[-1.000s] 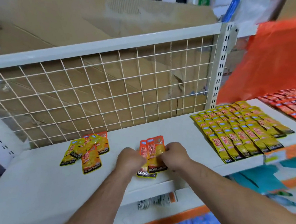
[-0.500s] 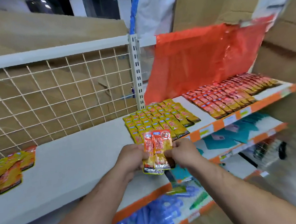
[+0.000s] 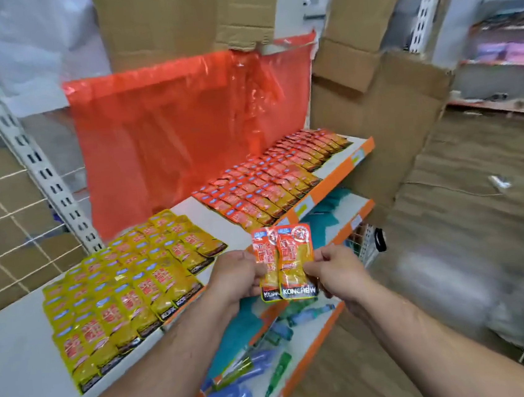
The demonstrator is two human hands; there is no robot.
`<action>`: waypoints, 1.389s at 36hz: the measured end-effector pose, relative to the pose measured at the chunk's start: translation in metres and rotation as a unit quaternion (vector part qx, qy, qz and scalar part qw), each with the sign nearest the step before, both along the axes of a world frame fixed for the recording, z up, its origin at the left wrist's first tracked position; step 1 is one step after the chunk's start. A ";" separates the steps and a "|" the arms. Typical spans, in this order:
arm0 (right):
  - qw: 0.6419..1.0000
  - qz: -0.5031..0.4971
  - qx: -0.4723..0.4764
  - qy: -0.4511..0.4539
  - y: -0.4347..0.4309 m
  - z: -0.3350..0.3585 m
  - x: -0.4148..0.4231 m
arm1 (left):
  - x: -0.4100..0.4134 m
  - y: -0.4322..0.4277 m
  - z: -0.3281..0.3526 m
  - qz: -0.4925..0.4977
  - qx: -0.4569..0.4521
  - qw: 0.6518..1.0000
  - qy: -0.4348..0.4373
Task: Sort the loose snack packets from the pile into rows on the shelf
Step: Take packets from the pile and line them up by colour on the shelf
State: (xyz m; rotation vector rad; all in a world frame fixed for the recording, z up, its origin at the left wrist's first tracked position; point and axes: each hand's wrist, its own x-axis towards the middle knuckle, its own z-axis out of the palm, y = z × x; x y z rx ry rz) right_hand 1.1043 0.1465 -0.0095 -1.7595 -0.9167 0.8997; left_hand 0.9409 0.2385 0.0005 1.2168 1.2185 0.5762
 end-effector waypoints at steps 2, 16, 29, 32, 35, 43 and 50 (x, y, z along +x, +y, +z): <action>1.000 -0.022 -0.005 -0.005 0.009 -0.001 0.028 | 0.029 0.017 0.000 -0.015 0.001 1.000 -0.004; 0.997 -0.067 -0.030 -0.032 0.122 0.014 0.177 | 0.170 0.135 0.010 -0.056 0.043 0.997 0.019; 0.998 0.024 -0.029 -0.048 0.233 0.006 0.289 | 0.273 0.213 -0.006 0.105 0.090 0.988 0.061; 0.997 0.066 -0.027 -0.040 0.265 0.003 0.316 | 0.295 0.230 -0.010 0.163 0.120 0.972 0.118; 0.992 0.114 -0.032 -0.045 0.293 0.002 0.340 | 0.314 0.237 -0.013 0.199 0.130 0.959 0.155; 0.972 0.231 -0.032 -0.029 0.343 0.001 0.386 | 0.352 0.238 -0.012 0.258 0.134 0.916 0.276; 0.955 0.296 -0.034 -0.014 0.361 0.000 0.398 | 0.364 0.234 -0.015 0.238 0.131 0.881 0.387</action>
